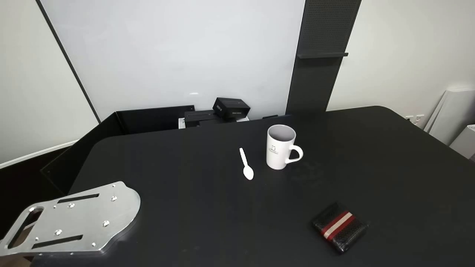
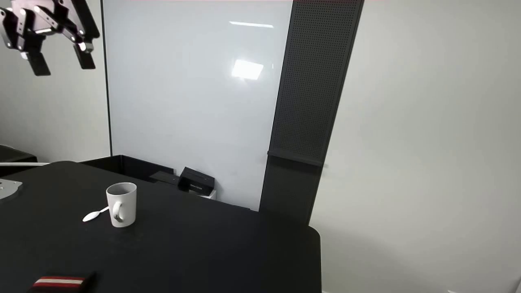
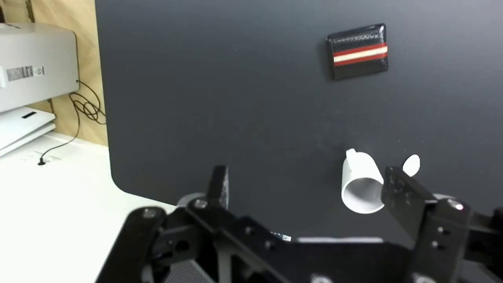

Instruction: Put the spoon in the mug

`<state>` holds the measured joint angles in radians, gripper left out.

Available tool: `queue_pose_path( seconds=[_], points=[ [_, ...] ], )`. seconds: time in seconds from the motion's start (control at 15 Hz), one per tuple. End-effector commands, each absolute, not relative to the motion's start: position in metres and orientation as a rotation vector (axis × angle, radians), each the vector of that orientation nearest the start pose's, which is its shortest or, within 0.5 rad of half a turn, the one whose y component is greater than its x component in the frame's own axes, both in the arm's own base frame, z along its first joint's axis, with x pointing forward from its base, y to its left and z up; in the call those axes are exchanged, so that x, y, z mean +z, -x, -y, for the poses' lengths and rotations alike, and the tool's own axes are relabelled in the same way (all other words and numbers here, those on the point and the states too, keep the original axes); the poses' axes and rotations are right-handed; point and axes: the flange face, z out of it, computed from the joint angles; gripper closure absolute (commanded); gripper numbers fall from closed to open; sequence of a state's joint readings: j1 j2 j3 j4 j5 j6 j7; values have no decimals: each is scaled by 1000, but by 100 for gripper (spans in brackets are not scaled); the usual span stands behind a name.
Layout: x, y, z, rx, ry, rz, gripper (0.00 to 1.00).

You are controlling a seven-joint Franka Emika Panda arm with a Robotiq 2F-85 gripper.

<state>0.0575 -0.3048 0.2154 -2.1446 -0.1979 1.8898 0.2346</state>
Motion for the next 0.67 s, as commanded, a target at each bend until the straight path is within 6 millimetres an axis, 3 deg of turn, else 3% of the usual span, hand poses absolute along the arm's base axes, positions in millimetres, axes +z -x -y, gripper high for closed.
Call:
queue_pose_path(
  seconds=[0.0, 0.33, 0.6],
  points=[
    [520, -508, -118, -261, 3328, 101, 0],
    [488, -575, -127, -297, 3293, 90, 0],
    [467, -625, -149, -311, 3283, 97, 0]
  ],
)
